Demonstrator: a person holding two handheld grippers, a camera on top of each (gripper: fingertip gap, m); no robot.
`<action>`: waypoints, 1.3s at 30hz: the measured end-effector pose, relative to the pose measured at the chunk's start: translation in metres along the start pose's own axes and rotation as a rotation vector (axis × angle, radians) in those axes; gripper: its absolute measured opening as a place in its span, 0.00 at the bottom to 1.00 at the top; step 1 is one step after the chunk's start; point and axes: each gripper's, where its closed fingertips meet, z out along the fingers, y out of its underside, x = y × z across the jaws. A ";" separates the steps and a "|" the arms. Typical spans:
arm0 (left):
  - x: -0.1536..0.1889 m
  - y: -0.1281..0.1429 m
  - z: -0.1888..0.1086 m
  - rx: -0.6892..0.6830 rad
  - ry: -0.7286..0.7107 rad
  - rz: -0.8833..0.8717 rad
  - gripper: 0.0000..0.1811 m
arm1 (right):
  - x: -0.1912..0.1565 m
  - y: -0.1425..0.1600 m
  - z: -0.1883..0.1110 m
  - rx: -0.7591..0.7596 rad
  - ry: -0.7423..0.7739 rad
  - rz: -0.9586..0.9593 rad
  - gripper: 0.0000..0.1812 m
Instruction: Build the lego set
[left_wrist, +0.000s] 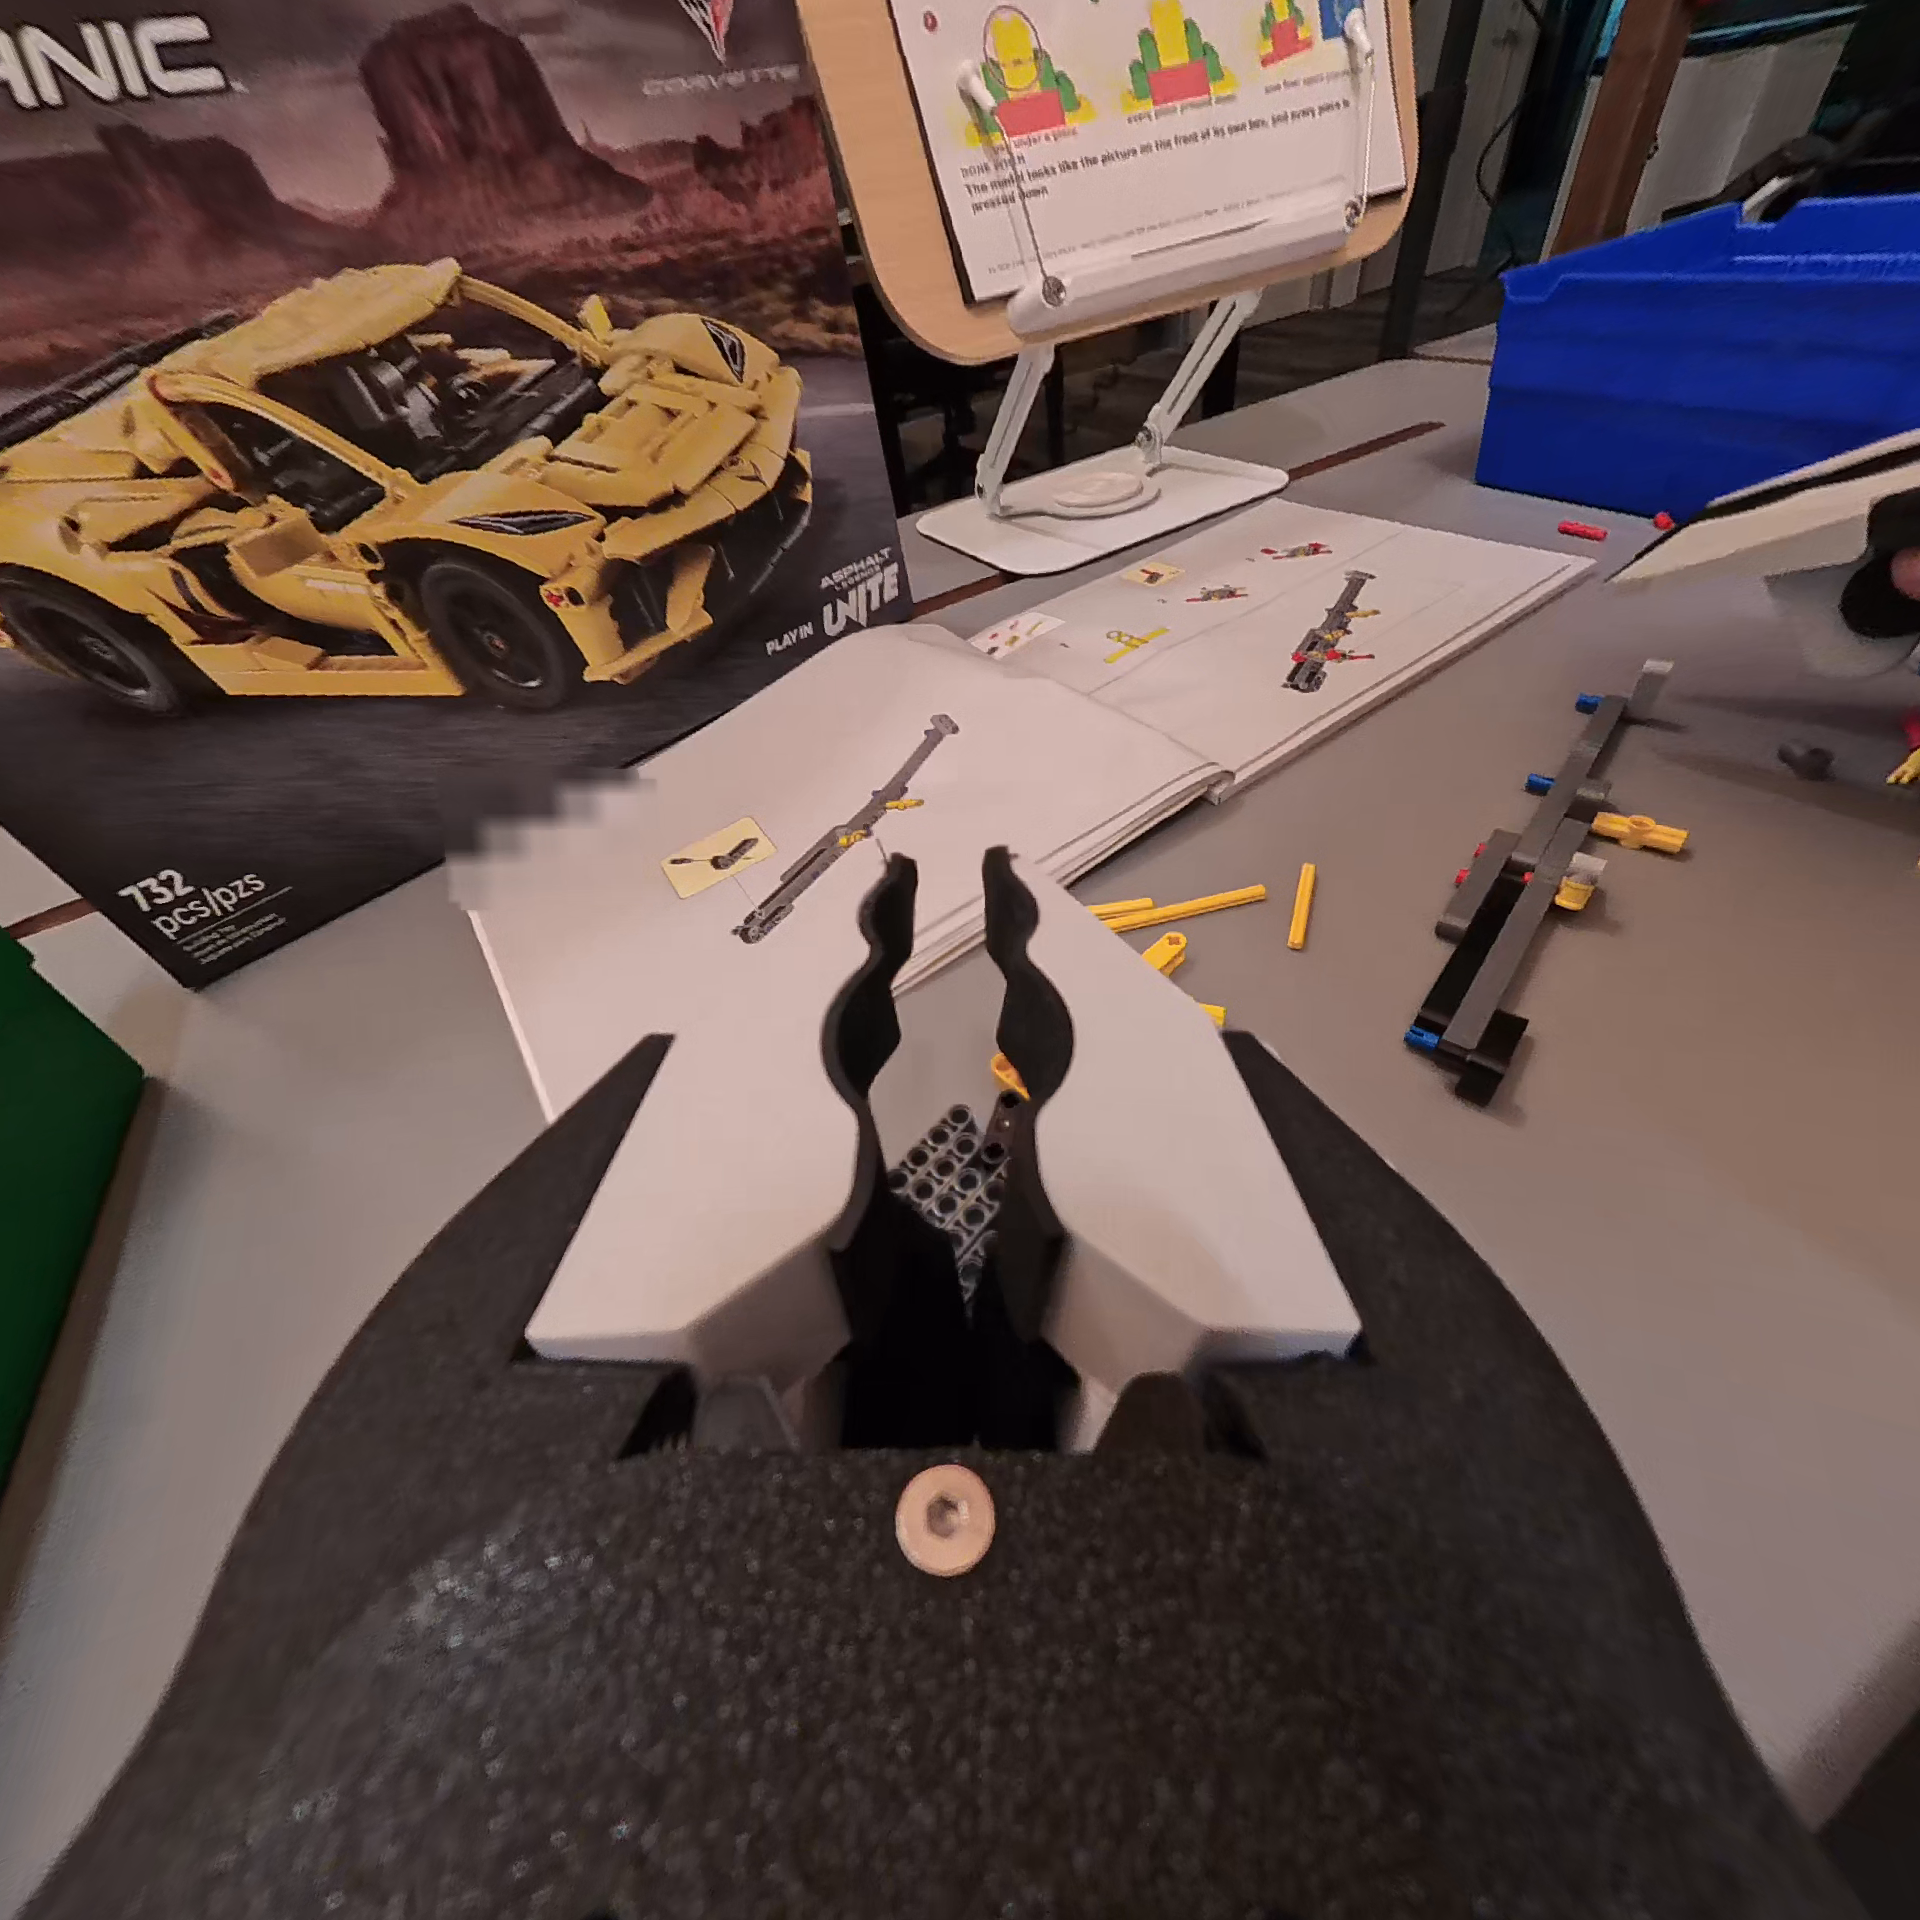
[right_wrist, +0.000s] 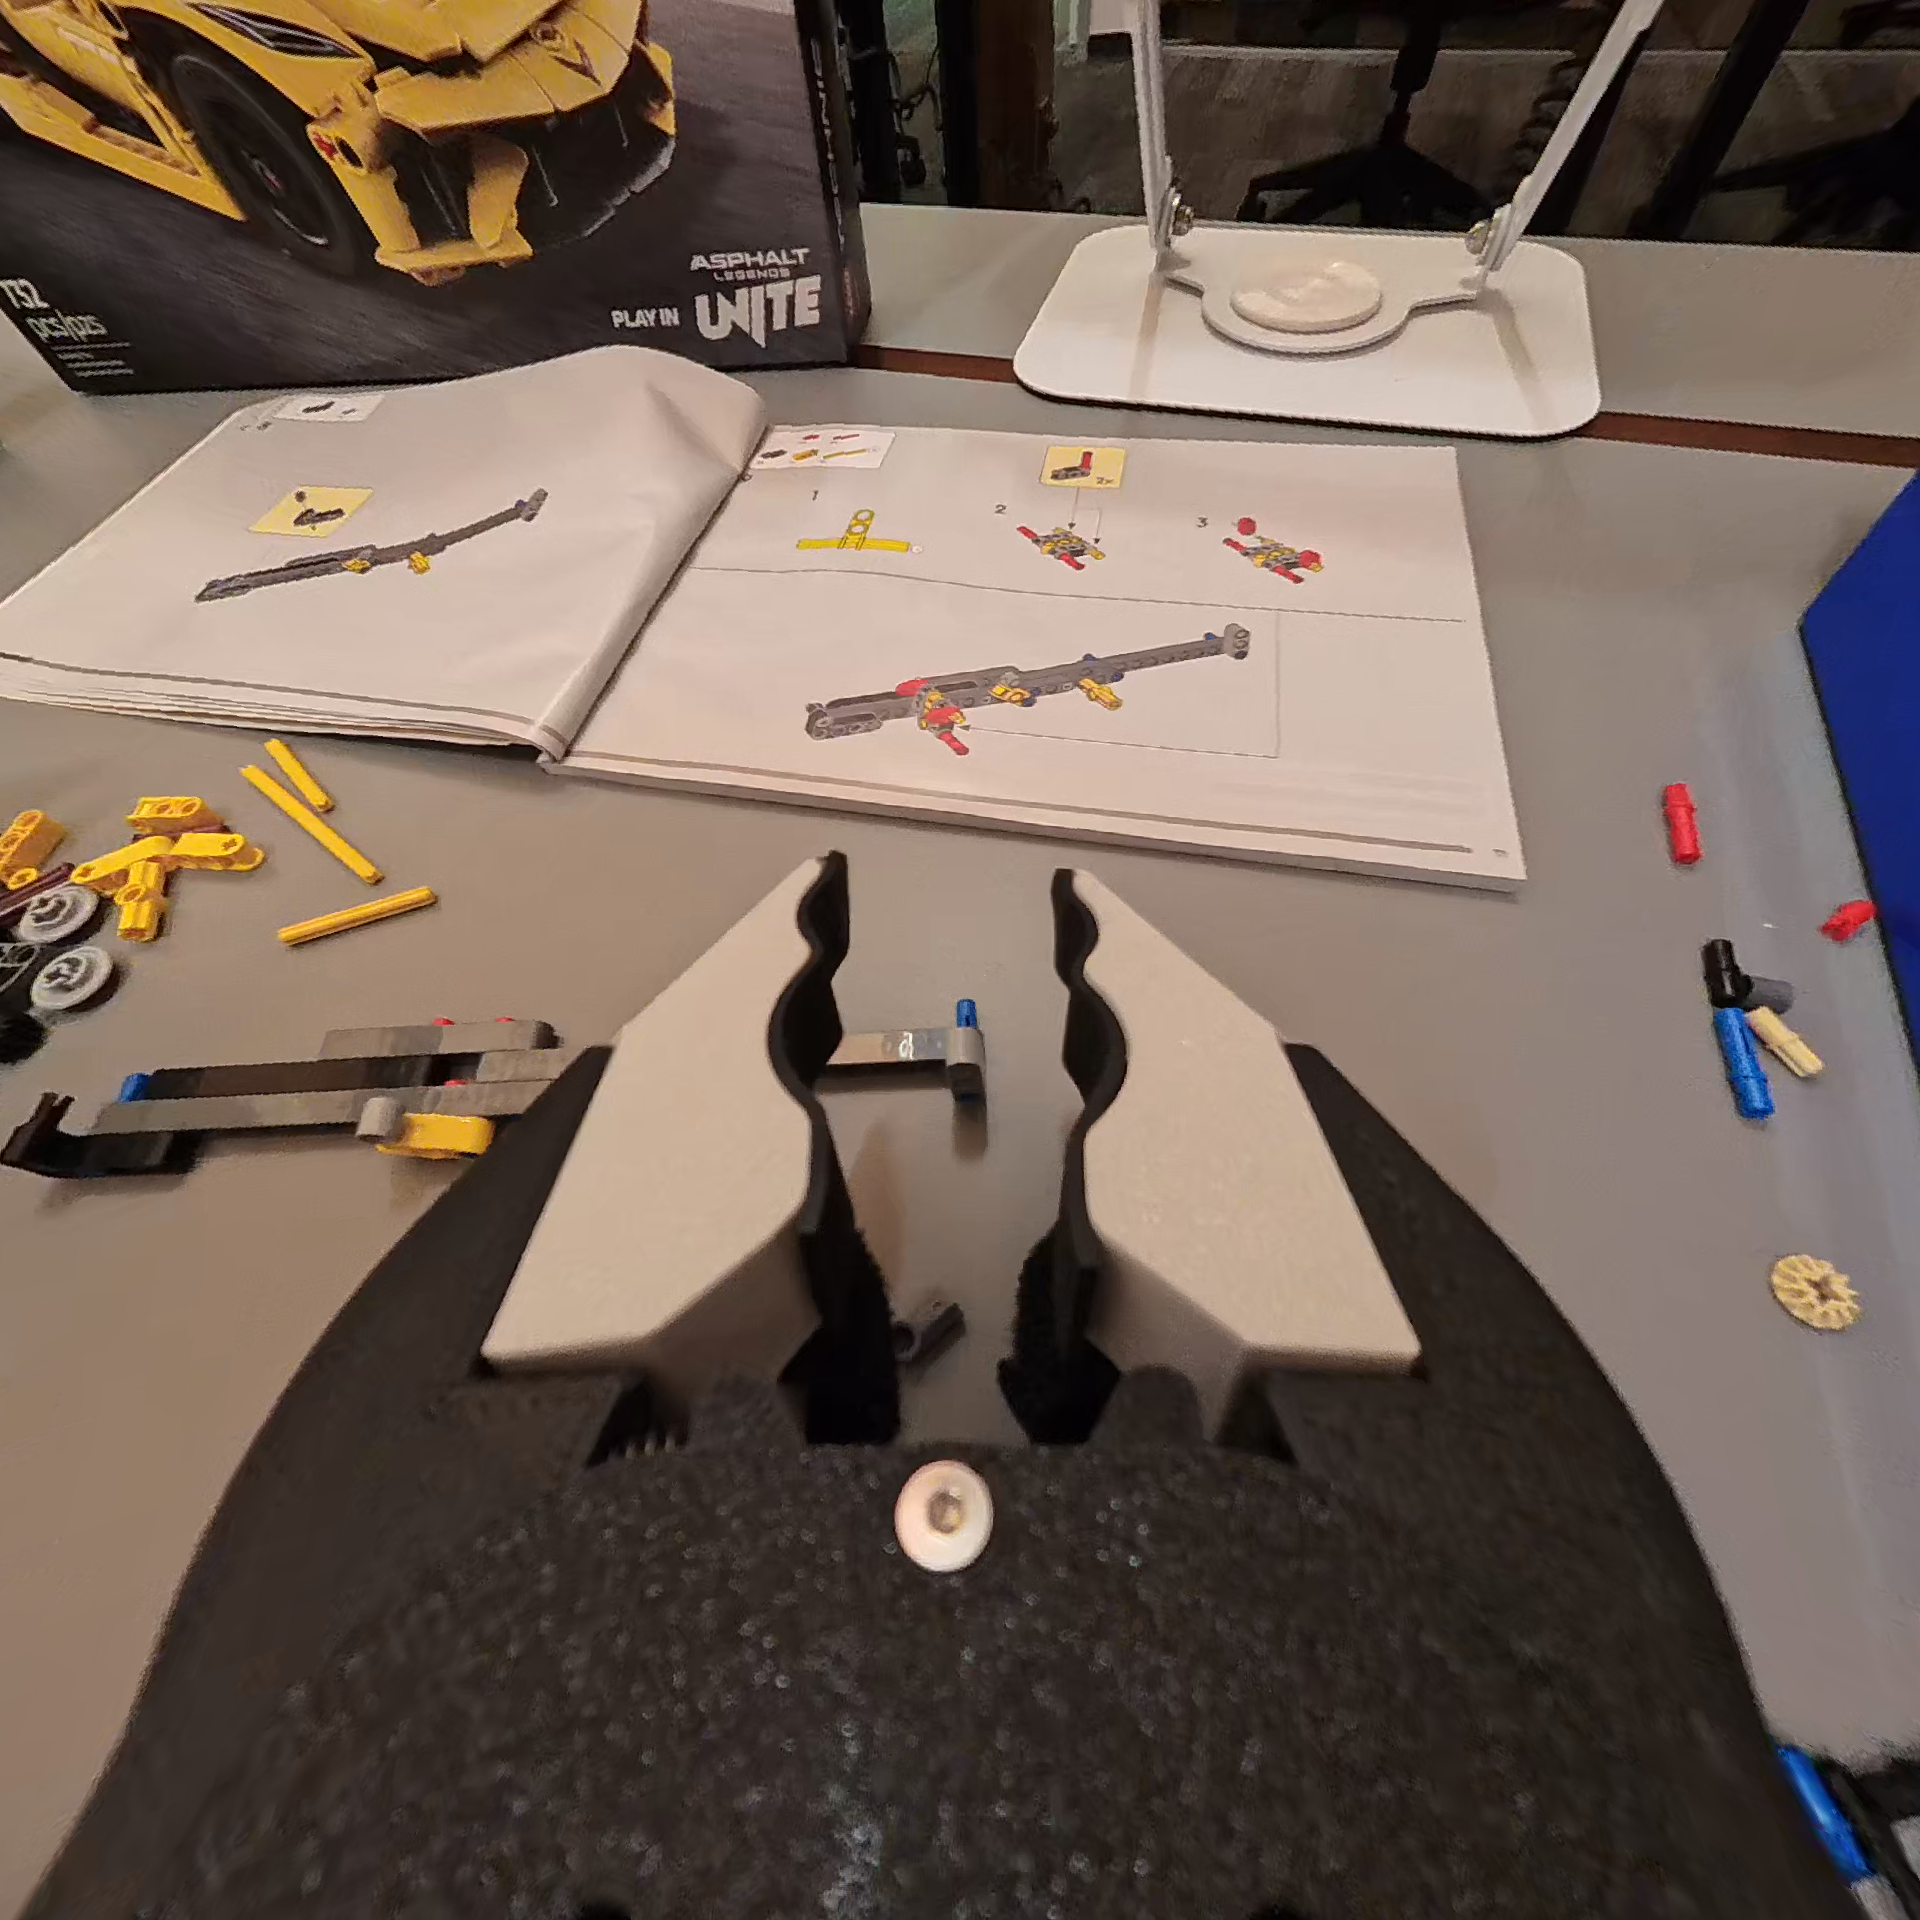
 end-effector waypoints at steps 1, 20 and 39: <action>-0.001 -0.002 -0.001 0.011 -0.003 -0.003 0.06 | -0.001 0.000 0.000 0.001 -0.004 -0.005 0.21; 0.042 0.005 0.036 -0.330 0.584 0.436 0.08 | -0.017 -0.004 -0.002 0.022 -0.073 -0.037 0.18; 0.045 0.066 0.095 -0.793 1.066 0.759 0.08 | -0.034 -0.007 -0.002 0.036 -0.191 0.004 0.18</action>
